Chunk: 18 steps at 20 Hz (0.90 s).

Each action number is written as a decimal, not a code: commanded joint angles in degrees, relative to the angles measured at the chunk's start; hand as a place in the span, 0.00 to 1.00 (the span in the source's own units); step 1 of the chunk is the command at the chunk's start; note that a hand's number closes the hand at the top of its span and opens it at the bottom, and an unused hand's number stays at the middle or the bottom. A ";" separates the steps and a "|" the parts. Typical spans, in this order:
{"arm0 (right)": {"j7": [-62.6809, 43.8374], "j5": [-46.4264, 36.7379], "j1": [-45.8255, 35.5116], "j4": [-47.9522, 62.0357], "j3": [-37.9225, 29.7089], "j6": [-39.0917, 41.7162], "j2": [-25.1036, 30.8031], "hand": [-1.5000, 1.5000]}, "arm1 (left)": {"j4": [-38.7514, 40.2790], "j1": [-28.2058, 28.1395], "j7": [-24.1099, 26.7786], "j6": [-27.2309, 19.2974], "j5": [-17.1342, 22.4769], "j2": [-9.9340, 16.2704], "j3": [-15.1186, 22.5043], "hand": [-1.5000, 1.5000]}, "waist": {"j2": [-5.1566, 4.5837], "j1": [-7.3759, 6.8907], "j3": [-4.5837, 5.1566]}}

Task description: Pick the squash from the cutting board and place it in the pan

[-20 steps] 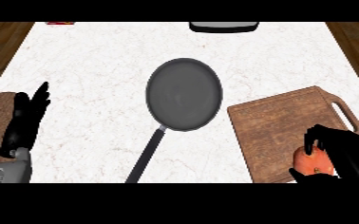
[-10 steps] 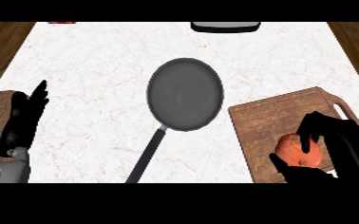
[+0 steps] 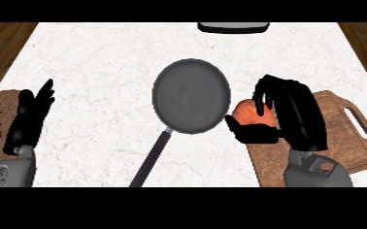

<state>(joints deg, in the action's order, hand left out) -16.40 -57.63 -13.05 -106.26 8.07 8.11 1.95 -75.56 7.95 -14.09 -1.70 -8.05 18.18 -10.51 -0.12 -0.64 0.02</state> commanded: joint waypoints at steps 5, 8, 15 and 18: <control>-2.01 6.10 -16.81 27.58 -0.38 -13.20 -1.91 1.00 | 1.82 3.24 -1.81 0.33 -0.46 0.75 -0.59 0.50 | -0.19 -0.35 -0.05; -4.78 8.67 -24.69 38.39 0.59 -16.87 -1.93 1.00 | -2.14 -0.63 -0.03 0.71 -0.48 -0.81 0.86 0.50 | -0.21 -1.26 -0.06; 6.34 16.53 -34.01 64.39 0.85 -28.85 -1.94 1.00 | 0.81 2.50 0.22 0.93 -0.79 -0.72 0.63 0.50 | -0.67 -2.02 -0.08; 9.61 21.98 -37.09 71.94 2.65 -30.97 -1.95 1.00 | 4.25 3.32 3.21 1.64 -0.52 0.11 -0.37 0.50 | -0.94 -2.64 -0.06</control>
<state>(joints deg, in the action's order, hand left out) -11.12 -40.94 -45.65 -45.03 9.47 -19.09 0.03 -73.71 10.01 -12.77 -0.77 -8.76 17.84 -10.44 -0.77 -2.61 -0.04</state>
